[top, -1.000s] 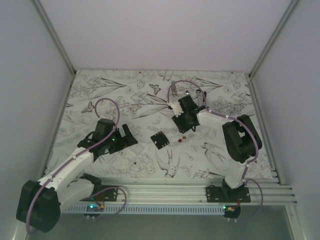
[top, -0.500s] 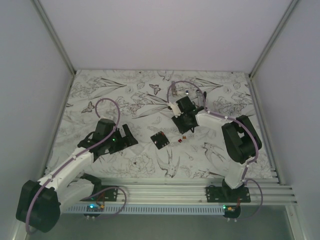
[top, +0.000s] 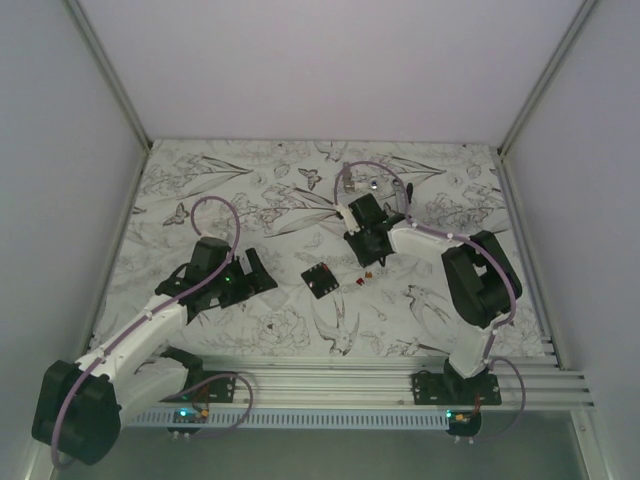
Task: Snap on the fuse box
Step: Pick up the fuse from the center of the board.
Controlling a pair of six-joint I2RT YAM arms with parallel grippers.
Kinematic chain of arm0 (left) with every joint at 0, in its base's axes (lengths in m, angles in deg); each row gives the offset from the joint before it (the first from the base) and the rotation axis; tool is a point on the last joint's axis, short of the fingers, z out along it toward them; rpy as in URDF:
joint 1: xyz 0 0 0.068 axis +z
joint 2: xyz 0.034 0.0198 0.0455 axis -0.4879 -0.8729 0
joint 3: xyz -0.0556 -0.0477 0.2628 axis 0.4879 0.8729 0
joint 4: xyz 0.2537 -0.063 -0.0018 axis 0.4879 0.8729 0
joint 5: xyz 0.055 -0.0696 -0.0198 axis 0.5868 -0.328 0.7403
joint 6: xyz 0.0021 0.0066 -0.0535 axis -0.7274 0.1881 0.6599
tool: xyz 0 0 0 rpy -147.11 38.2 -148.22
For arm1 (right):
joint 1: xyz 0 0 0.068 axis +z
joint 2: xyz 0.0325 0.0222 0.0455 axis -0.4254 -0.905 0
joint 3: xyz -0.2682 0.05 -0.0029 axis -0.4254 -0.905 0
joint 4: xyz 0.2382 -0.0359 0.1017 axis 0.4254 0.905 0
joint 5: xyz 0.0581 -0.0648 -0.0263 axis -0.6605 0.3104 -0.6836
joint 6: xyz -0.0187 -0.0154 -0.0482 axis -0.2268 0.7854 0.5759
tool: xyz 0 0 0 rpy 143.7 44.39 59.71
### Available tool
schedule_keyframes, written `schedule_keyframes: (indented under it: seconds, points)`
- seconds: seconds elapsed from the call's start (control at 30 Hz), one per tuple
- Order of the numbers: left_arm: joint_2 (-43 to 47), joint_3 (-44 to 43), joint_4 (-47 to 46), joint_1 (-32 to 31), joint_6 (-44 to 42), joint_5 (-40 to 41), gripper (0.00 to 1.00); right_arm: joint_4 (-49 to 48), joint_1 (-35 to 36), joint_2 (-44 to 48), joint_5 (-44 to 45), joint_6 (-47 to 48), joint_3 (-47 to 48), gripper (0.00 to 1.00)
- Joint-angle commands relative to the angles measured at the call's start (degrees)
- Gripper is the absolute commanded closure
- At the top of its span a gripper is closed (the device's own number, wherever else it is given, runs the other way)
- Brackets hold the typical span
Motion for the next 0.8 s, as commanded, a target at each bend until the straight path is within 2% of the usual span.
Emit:
schedule_keyframes:
  seconds: [0.0,0.07,0.37,0.63,0.77]
  points:
    - [0.56,-1.17,-2.81,-0.59,1.41,-3.66,0.0,-0.74,1.59,3.69,0.34,-0.1,-1.02,0.77]
    - [0.19,-1.47,-4.87,-0.63,2.59,-5.77,0.0,-2.29,2.43,6.24,-0.89,0.62,-1.79,0.77]
    - [-6.47,-7.34,-12.3,-2.0,7.11,-12.7,0.17,-8.69,7.65,17.6,-7.82,3.81,-5.43,0.77]
    - [-13.04,-15.04,-13.91,-7.15,7.66,-11.18,0.28,-15.38,9.95,26.35,-16.35,3.43,-9.44,0.77]
    - [-15.96,-17.95,-15.23,-9.68,8.74,-10.72,0.42,-17.81,10.5,28.61,-18.42,3.03,-11.12,0.76]
